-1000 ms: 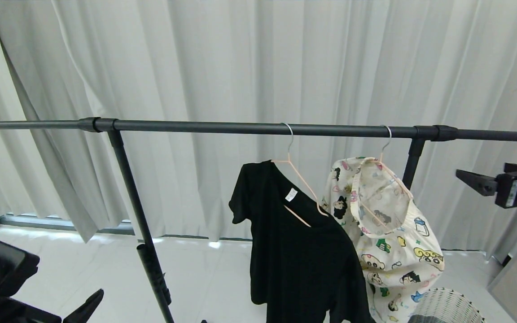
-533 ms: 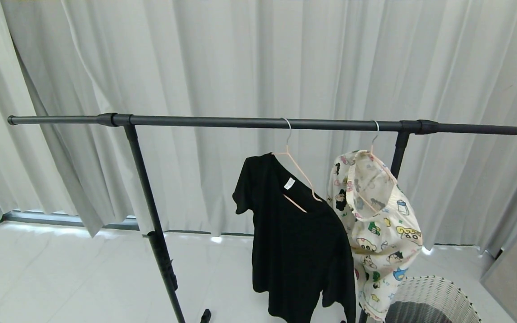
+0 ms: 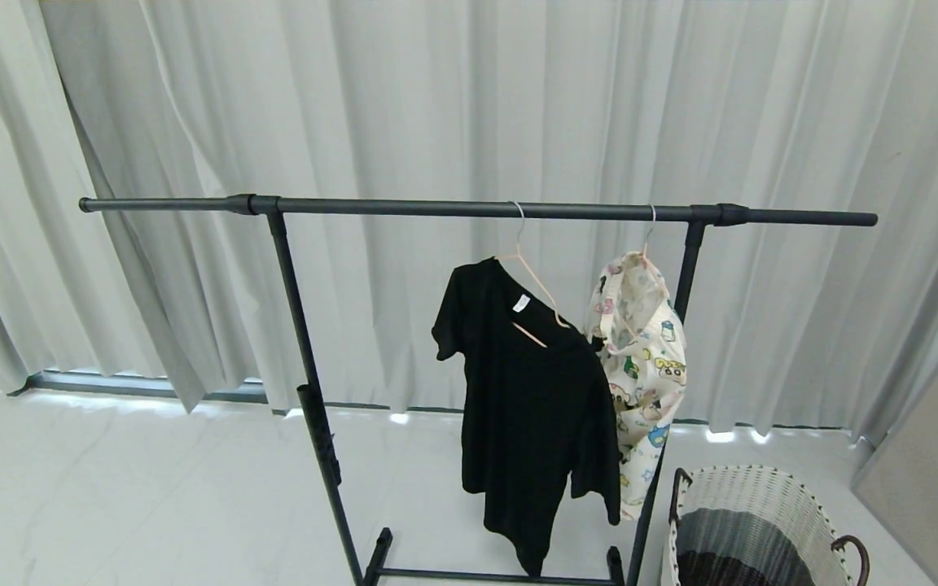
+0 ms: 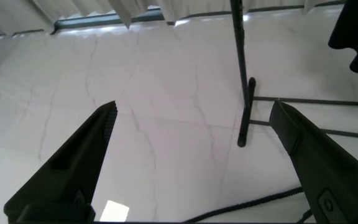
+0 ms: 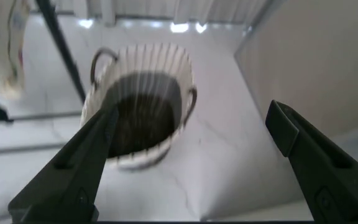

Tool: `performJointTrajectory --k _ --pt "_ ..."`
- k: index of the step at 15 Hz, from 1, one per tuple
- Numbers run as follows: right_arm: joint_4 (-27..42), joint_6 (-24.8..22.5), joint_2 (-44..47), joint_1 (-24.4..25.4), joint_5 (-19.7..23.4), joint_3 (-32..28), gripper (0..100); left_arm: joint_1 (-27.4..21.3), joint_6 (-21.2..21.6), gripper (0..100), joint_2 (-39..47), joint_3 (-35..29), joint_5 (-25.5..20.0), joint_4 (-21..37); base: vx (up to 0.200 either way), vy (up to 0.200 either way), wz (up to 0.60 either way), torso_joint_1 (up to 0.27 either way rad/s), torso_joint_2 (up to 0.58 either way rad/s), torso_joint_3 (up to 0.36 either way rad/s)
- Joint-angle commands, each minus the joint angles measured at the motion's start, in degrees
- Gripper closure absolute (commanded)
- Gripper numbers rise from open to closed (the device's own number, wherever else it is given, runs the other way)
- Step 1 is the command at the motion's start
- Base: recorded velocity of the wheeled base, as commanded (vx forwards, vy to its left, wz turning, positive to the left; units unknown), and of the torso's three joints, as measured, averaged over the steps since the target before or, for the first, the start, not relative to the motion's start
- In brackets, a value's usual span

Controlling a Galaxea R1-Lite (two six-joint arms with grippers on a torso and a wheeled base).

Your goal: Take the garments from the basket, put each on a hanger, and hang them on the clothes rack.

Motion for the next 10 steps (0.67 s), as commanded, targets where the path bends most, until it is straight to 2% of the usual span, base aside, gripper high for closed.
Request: performJointTrajectory --k 1,2,5,8,10 --pt "6.49 -0.03 -10.42 -0.45 0.04 2.22 0 0.13 -0.08 0 -2.57 0.05 0.16 -0.02 -0.200 0.000 0.00 0.012 0.01 0.007" --pt "11.14 -0.12 -14.37 -0.45 0.12 2.22 0 0.13 -0.08 0 -3.71 0.05 0.60 -0.02 -0.200 0.000 0.00 0.002 0.00 0.007" --pt "11.50 -0.91 -14.99 -0.28 1.00 2.92 0 0.22 -0.08 0 -7.05 0.05 2.97 -0.02 -0.200 0.000 0.00 0.004 0.00 0.001" --pt "11.67 -2.93 -14.99 -0.19 5.75 3.10 0 0.22 0.10 0 -11.89 0.05 3.41 0.15 0.000 0.000 0.00 0.000 0.00 0.000" --pt "11.93 -5.66 -14.81 1.92 12.43 3.10 0 0.31 0.10 0 -16.90 0.05 7.37 0.15 0.000 0.000 0.00 0.000 0.00 0.000"
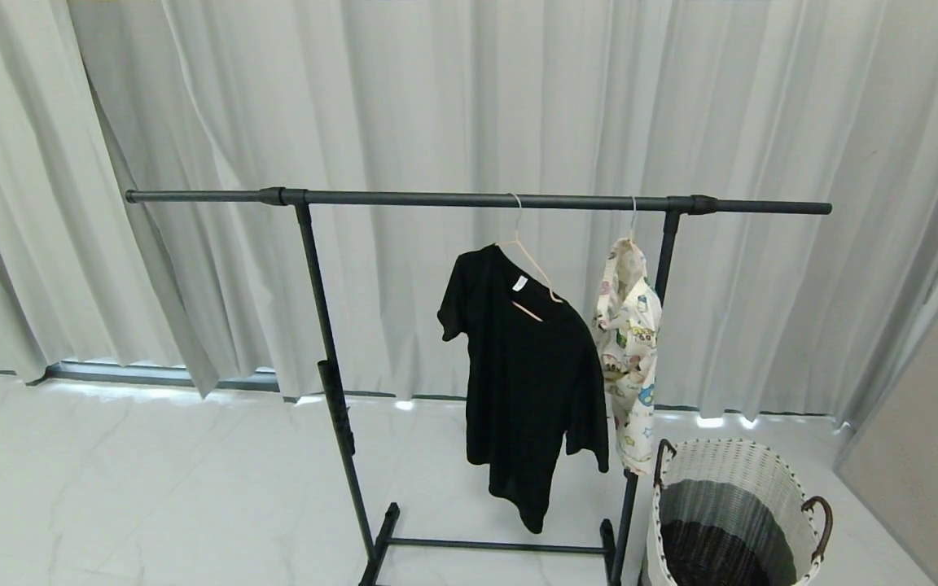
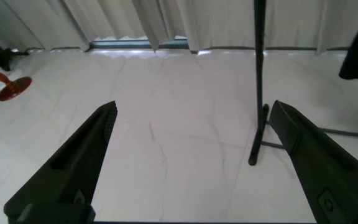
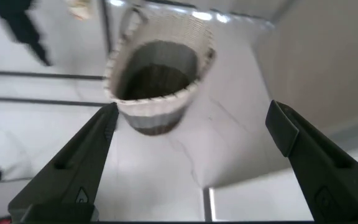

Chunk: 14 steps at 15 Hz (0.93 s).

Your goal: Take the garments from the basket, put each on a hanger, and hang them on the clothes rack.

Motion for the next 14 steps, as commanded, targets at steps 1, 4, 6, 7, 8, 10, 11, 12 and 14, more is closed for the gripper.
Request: performJointTrajectory --k 1,4,6,7,8,10,11,12,14 --pt "0.11 -1.50 -0.09 3.46 3.09 0.37 0 0.61 -0.01 0 -6.64 0.00 2.69 -0.02 0.000 0.000 0.00 0.000 0.00 0.000" --pt "-0.15 -2.38 -3.07 13.66 7.49 2.30 0 4.04 0.08 0 -11.29 0.00 2.69 -0.02 0.000 0.000 0.00 0.000 0.00 0.000" --pt "0.11 -2.56 -6.94 19.37 6.35 3.88 0 4.66 -2.29 0 -12.44 0.00 2.78 -0.02 0.000 0.000 0.00 0.000 0.00 0.000" --pt "0.11 -2.21 -11.69 19.37 3.36 5.55 0 4.66 -2.73 0 -12.44 0.00 2.60 -0.02 0.000 0.000 0.00 0.000 0.00 0.000" --pt "0.29 -0.18 -17.49 19.02 -0.51 7.05 0 4.66 -3.09 0 -12.44 0.00 2.69 -0.02 0.000 0.000 0.00 0.000 0.00 0.000" --pt "0.55 8.87 -27.95 18.67 -9.12 7.05 0 4.66 -3.26 0 -12.44 0.00 2.69 -0.19 0.000 0.000 0.00 0.000 0.00 0.000" --pt "0.55 11.15 -31.82 18.05 -13.17 7.05 0 4.66 -4.14 0 -12.44 0.00 2.78 -0.02 0.000 0.000 0.00 0.000 0.00 0.000" --pt "-0.33 12.65 -33.84 17.97 -18.00 7.05 0 4.66 -4.14 0 -12.44 0.00 2.51 -0.02 0.000 0.000 0.00 0.000 0.00 0.000" --pt "-0.59 16.08 -33.40 17.97 -32.50 7.05 0 4.66 -4.40 0 -12.44 0.00 -1.88 -0.02 0.000 0.000 0.00 0.000 0.00 0.000"
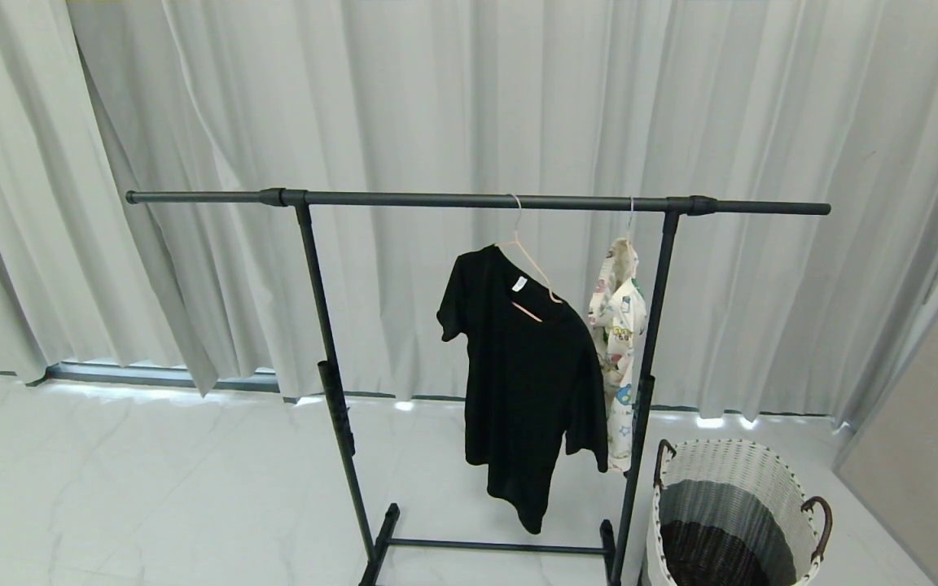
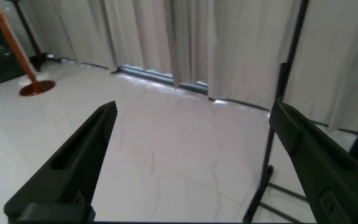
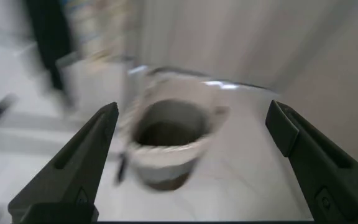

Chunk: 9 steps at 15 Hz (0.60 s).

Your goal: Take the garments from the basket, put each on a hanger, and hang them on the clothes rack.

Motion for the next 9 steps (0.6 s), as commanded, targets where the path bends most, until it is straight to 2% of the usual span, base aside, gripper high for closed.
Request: performJointTrajectory --k 1,3,4,5,7,9 --pt "-0.21 5.04 -4.59 -0.22 -6.46 0.33 0 0.00 -0.75 0 0.11 0.00 -6.36 0.01 0.000 0.000 0.00 0.000 0.00 0.000" --pt "-0.39 6.45 -4.68 1.54 -9.62 0.33 0 0.00 -2.60 0 0.20 0.00 -18.67 0.10 0.000 0.000 0.00 0.000 0.00 0.000" --pt "-0.39 6.27 -6.00 4.09 -9.97 0.33 0 -0.09 -3.13 0 0.20 0.00 -21.74 2.56 0.000 0.000 0.00 0.000 0.00 0.000" --pt "-0.21 6.01 -9.51 6.02 -9.45 0.33 0 -1.58 -3.30 0 0.28 0.00 -21.65 3.96 0.000 0.000 0.00 0.000 0.00 0.000" --pt "-0.30 5.65 -10.04 6.11 -6.63 0.33 0 -4.92 -3.39 0 -2.27 0.00 -21.65 3.87 0.000 0.000 0.00 0.000 0.00 0.000" --pt "-0.12 6.09 -10.13 6.11 -5.58 0.33 0 -5.45 -3.66 0 -5.25 0.00 -21.65 3.87 0.000 0.000 0.00 0.000 0.00 0.000"
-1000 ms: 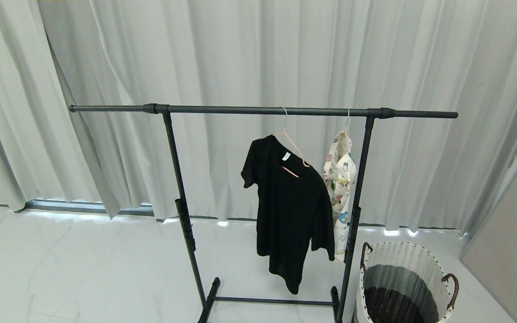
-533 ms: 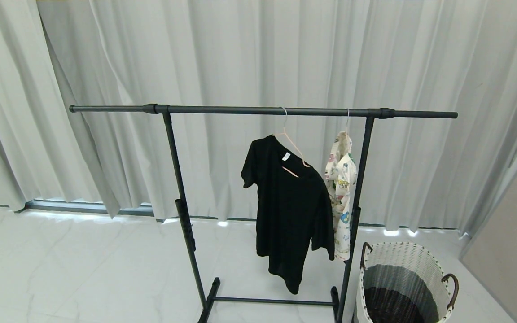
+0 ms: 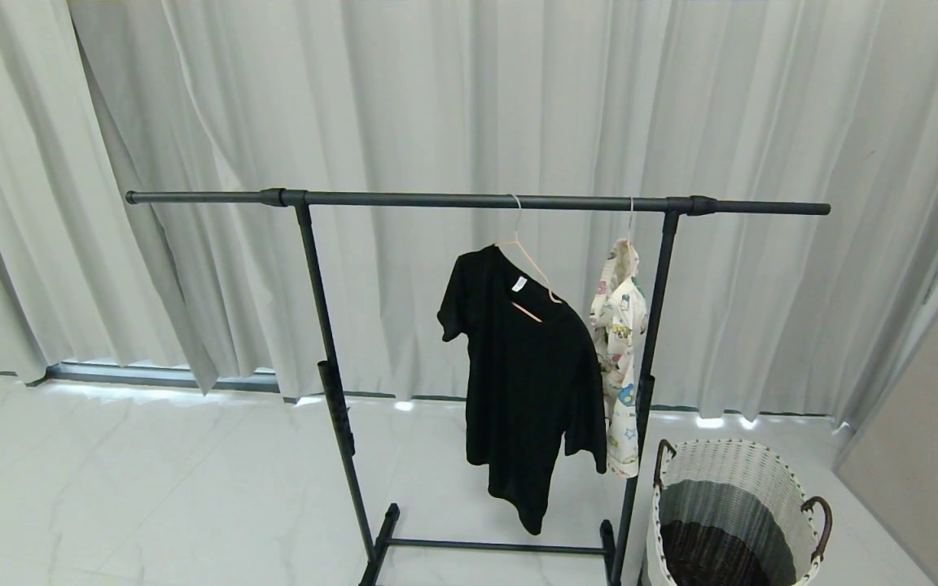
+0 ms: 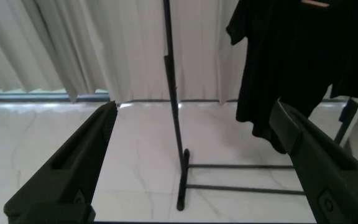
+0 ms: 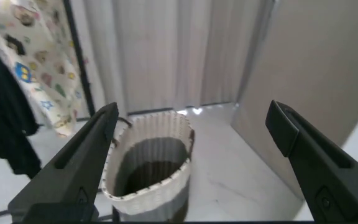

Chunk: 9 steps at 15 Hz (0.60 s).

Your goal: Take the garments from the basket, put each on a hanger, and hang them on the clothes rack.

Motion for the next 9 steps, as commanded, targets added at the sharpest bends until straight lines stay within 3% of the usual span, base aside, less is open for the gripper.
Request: performJointTrajectory --k 1,3,9 --pt "0.10 0.91 -0.88 0.27 1.24 0.00 0 -0.77 -0.03 0 -2.50 0.00 0.01 -0.03 0.000 0.000 0.00 0.000 0.00 0.000" --pt "2.74 2.14 -0.88 0.27 8.80 0.00 0 -0.77 -0.03 0 -2.50 0.00 0.01 -0.03 0.000 0.000 0.00 0.000 0.00 0.000" --pt "3.18 2.31 -0.96 0.27 9.24 0.00 0 -0.77 -0.03 0 -2.50 0.00 0.01 -0.03 0.000 0.000 0.00 0.000 0.00 0.000"
